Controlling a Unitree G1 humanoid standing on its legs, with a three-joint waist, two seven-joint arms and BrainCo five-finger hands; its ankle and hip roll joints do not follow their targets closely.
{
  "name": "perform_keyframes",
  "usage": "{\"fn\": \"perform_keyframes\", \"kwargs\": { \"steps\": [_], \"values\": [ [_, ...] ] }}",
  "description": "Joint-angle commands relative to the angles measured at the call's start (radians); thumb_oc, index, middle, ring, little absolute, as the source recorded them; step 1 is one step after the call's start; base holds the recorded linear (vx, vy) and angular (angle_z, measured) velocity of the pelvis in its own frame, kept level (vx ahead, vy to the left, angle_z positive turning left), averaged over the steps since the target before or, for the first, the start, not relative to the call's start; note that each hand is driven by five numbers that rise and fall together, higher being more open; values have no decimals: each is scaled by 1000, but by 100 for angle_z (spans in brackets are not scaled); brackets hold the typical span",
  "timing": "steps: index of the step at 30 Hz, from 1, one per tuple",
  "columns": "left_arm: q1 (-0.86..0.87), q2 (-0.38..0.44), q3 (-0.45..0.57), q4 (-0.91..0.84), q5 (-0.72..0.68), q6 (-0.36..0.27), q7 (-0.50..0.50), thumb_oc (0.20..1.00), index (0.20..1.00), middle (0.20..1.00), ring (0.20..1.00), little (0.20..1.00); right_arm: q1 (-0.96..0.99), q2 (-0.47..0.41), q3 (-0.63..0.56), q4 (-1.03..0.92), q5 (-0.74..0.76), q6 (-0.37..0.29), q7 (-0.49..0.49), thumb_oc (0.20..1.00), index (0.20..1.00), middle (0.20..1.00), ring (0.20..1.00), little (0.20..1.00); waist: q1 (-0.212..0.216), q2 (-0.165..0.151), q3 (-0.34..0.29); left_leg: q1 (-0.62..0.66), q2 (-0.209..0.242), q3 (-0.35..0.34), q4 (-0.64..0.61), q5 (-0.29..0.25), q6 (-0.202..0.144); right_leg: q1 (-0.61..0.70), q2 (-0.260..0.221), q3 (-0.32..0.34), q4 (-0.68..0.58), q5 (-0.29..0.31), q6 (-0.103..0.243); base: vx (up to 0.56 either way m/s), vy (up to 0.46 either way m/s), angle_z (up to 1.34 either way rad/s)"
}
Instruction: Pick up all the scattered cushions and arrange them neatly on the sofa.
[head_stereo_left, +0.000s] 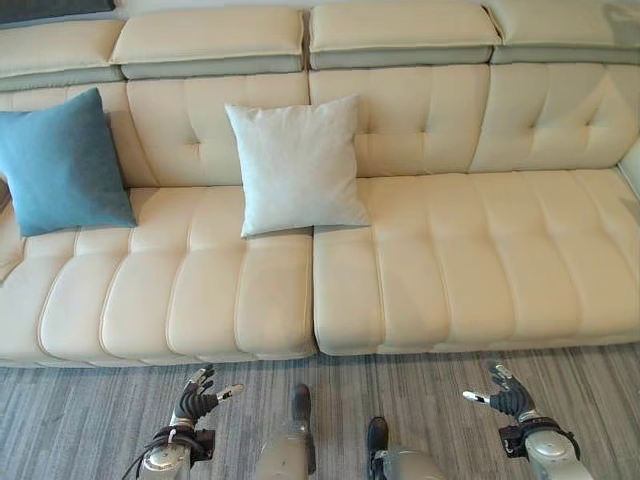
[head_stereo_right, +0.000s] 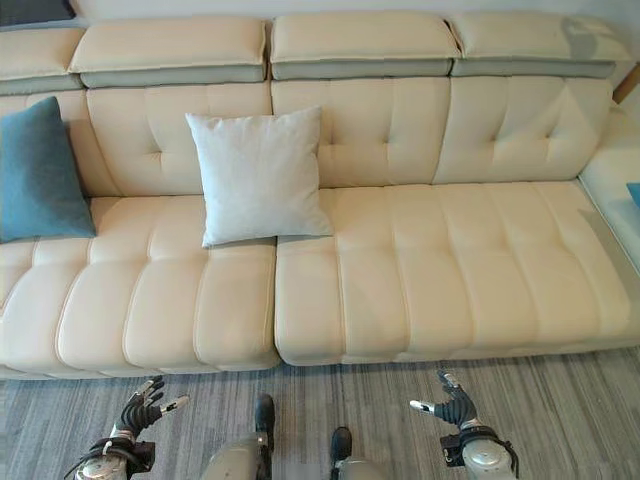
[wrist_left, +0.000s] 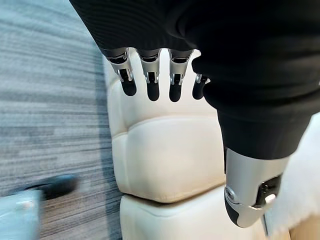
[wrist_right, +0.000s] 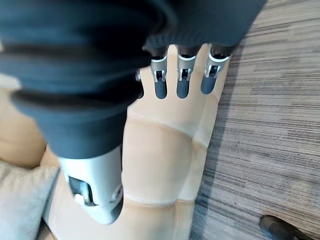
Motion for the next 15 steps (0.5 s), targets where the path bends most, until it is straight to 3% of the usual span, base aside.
{"fn": "perform_keyframes", "kwargs": {
  "steps": [1,6,11,14,15],
  "values": [
    [-35,25,-2,-19,34,-36,7,1000,1000,1000,1000,1000,-11,2,-23,-16,38,-34,-12,1000,1000,1000,1000,1000,-6,-47,-14,-55,-30,-39,36,-69,4,34,-2,39,-96,15,115,-6,56,-3],
    [-27,22,-21,-25,65,-21,3,1000,1000,1000,1000,1000,-9,49,-43,11,98,-25,-10,1000,1000,1000,1000,1000,-34,-40,-49,22,-38,-7,-50,-74,23,39,-4,93,-117,52,135,20,126,-37],
    [-34,40,-44,-49,109,-15,-6,1000,1000,1000,1000,1000,-12,69,-48,-12,127,-28,-5,1000,1000,1000,1000,1000,-55,-37,-39,51,-39,47,-65,-87,44,9,12,159,-76,58,148,-14,81,-62],
    [-50,46,-65,-74,126,-16,-2,1000,1000,1000,1000,1000,-31,79,-42,-36,138,-32,-13,1000,1000,1000,1000,1000,-72,-38,-29,60,-33,110,-58,-100,58,-40,29,199,-25,64,162,-55,49,-85],
    [-57,46,-70,-91,125,-17,5,1000,1000,1000,1000,1000,-41,86,-39,-49,140,-36,-23,1000,1000,1000,1000,1000,-75,-38,-20,72,-20,164,-50,-110,62,-59,22,169,-8,67,169,-68,-28,-109]
  ]
}}
